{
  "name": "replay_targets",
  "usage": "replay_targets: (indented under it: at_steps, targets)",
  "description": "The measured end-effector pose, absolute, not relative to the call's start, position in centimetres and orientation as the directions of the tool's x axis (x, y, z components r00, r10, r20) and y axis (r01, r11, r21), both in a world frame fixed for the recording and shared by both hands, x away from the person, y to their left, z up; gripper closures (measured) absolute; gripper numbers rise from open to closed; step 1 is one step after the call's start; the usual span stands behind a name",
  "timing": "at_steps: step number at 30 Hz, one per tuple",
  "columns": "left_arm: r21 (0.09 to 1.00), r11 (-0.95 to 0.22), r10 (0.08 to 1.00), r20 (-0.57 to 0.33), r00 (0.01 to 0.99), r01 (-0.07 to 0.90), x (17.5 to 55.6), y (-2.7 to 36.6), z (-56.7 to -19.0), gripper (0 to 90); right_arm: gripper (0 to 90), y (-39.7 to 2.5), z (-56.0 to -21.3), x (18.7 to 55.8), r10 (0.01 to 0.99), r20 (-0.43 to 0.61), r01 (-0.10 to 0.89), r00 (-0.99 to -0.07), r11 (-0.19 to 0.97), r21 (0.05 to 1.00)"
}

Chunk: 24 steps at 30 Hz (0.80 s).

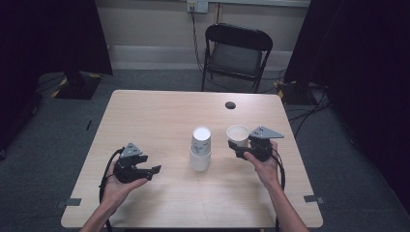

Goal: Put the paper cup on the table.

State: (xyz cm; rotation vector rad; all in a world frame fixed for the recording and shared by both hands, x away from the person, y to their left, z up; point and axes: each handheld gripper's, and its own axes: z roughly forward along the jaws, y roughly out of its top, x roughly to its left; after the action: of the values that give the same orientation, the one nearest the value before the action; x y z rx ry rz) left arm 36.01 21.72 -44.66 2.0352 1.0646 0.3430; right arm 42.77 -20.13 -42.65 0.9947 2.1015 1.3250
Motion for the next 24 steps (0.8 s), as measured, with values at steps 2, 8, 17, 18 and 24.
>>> replay_targets:
  at_steps: [2,8,17,18,24]
  targets:
    - [0.735,-0.352,0.783,-0.107,0.612,0.579,36.2,22.0,-45.2,26.5,30.2,-20.1,-42.9,43.4,0.774,-0.015,0.328,-0.633,0.286,0.9]
    - [0.715,-0.336,0.786,-0.145,0.601,0.612,36.9,23.3,-46.5,19.6,30.0,-19.8,-44.0,45.3,0.786,-0.024,0.357,-0.618,0.308,0.882]
    - [0.662,-0.377,0.828,-0.073,0.556,0.648,37.9,24.5,-48.4,16.7,29.7,-19.5,-46.2,46.6,0.793,-0.015,0.402,-0.609,0.325,0.856]
    - [0.66,-0.378,0.834,-0.062,0.549,0.649,38.0,24.5,-48.6,16.7,29.7,-19.5,-46.4,46.7,0.793,-0.011,0.404,-0.61,0.322,0.856]
    - [0.686,-0.365,0.863,-0.005,0.506,0.629,38.2,24.1,-49.4,16.1,29.2,-19.6,-47.6,47.0,0.802,0.004,0.43,-0.597,0.316,0.846]
